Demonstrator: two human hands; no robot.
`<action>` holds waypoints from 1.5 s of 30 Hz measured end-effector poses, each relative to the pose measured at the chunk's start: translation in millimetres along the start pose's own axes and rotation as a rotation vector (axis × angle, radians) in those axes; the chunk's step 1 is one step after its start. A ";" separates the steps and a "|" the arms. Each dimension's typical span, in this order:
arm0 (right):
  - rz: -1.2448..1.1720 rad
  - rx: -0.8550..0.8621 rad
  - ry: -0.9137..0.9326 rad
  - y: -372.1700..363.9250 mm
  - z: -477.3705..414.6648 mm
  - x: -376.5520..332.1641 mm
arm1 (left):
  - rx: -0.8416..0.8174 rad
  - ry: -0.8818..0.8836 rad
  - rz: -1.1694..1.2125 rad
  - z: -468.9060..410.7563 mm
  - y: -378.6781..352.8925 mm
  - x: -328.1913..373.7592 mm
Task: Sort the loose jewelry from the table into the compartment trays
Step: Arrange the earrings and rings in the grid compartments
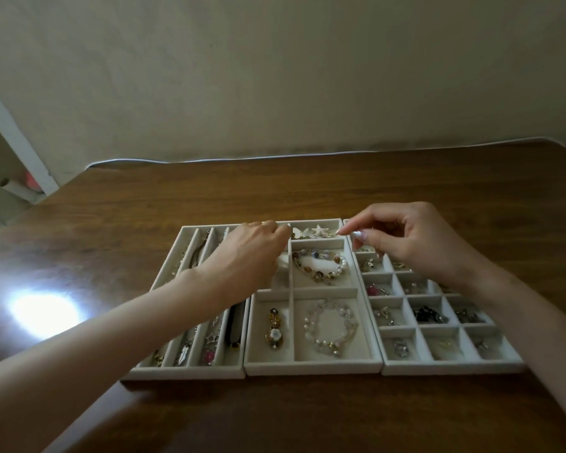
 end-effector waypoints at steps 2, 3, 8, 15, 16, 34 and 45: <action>0.005 0.002 0.001 -0.4 0.5 -0.5 | -0.013 0.039 0.067 0.4 -4.1 -3.2; 0.011 0.001 0.003 -0.7 0.7 -0.8 | -0.032 0.054 0.115 1.0 -4.3 -5.0; 0.030 0.009 0.012 -0.6 1.3 -3.4 | -0.118 0.088 0.208 4.5 4.7 -15.9; 0.030 0.003 0.000 -1.7 1.6 -2.7 | -0.120 0.131 0.218 3.3 2.8 -20.6; 0.033 0.001 -0.001 -1.9 1.6 -2.6 | -0.112 0.142 0.233 3.0 2.4 -20.6; 0.061 0.005 0.011 -0.3 0.8 -1.5 | -0.134 0.244 0.234 -6.7 1.0 -17.1; 0.080 0.035 -0.006 8.2 -0.5 2.4 | -0.150 0.286 0.227 -7.4 5.1 -20.9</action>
Point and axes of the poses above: each hand's wrist, its own z-axis away from the middle knuckle, its own y-axis out of the back of the hand, x = y × z, the point moved 7 cm from there along -z, towards the middle knuckle, and after that the axes turned 12 degrees about z, right-handed, at the moved point
